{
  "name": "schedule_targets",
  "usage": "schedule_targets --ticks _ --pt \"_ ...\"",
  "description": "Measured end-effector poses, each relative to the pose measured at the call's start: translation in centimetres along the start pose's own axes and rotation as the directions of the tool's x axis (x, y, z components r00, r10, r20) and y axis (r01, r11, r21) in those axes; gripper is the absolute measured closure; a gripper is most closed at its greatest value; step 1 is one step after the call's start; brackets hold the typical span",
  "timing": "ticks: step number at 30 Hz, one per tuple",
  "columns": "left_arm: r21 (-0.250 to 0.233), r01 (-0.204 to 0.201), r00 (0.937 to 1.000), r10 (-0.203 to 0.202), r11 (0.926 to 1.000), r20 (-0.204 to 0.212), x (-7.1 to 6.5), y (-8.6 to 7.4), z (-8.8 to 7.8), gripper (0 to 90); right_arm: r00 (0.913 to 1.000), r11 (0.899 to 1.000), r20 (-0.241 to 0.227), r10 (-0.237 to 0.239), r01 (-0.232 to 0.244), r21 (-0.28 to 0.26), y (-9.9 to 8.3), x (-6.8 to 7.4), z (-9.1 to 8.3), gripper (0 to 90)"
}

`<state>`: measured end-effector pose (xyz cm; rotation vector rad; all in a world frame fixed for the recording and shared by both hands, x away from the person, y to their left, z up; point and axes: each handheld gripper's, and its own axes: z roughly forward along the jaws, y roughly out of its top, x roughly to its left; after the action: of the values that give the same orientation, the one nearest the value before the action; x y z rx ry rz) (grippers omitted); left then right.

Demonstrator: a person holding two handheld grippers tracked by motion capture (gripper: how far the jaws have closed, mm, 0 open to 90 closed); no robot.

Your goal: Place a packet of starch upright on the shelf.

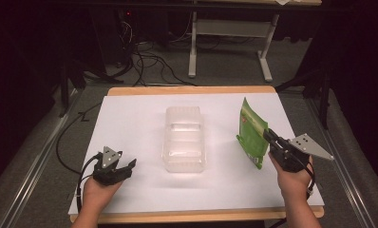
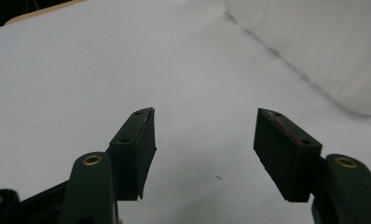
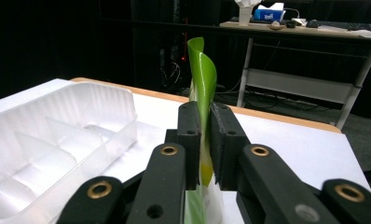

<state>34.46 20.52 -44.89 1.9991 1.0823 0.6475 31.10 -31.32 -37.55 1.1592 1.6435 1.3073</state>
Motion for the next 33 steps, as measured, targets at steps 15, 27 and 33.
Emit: schedule_targets --ticks 15,27,33 --pt "-0.003 0.001 1.0000 -0.001 1.0000 0.006 0.0 0.0 0.0 39.1 0.9982 0.998 -0.040 0.045 -0.043 0.052 -0.9 -0.3 1.4 65.7" --pt "0.001 -0.003 1.0000 0.003 1.0000 0.006 0.0 0.0 0.0 39.1 0.9977 0.995 -0.040 0.055 -0.051 0.091 -1.6 -0.6 2.9 67.1" --pt "0.001 -0.006 1.0000 0.006 1.0000 0.007 0.0 0.0 0.0 39.1 0.9985 0.995 -0.033 0.043 -0.040 0.094 -1.7 -0.6 3.5 72.1"
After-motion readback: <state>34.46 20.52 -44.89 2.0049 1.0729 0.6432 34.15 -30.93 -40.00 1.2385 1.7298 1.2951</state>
